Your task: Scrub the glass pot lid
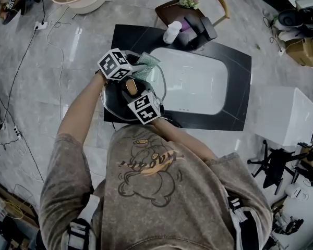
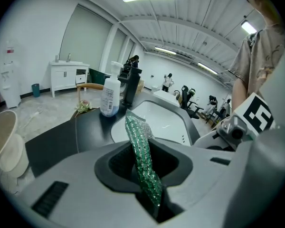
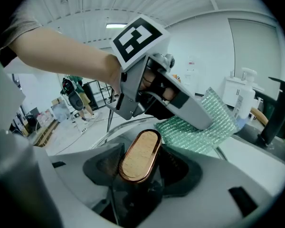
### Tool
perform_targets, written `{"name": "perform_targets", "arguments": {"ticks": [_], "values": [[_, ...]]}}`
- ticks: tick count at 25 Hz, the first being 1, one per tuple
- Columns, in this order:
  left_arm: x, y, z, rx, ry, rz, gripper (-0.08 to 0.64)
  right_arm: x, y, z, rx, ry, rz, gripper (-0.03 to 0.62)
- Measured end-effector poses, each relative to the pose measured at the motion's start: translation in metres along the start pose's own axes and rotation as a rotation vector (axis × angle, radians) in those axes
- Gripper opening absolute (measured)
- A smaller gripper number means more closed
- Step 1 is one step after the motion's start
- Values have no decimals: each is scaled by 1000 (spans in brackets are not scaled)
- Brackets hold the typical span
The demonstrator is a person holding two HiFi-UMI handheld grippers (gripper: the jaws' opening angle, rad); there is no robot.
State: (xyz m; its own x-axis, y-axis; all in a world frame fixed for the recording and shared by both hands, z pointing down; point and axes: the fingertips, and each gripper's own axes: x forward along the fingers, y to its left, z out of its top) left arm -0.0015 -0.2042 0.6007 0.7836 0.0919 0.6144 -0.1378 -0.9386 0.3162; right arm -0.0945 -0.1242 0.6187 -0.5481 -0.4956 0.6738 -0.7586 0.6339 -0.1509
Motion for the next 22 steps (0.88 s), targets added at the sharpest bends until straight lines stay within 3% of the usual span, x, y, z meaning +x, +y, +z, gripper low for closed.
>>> {"name": "perform_targets", "arguments": {"ticks": [10,17,22], "values": [[-46,32,-30,-40,-10,211,86,0,1,1,5,2,8,253],[-68,35,-50,-43,0,316,86,-1,2,2,6,0,7,255],[-82,34,-62,-90,-24,390,86,-2,2,3,7,-2,7,253]]}}
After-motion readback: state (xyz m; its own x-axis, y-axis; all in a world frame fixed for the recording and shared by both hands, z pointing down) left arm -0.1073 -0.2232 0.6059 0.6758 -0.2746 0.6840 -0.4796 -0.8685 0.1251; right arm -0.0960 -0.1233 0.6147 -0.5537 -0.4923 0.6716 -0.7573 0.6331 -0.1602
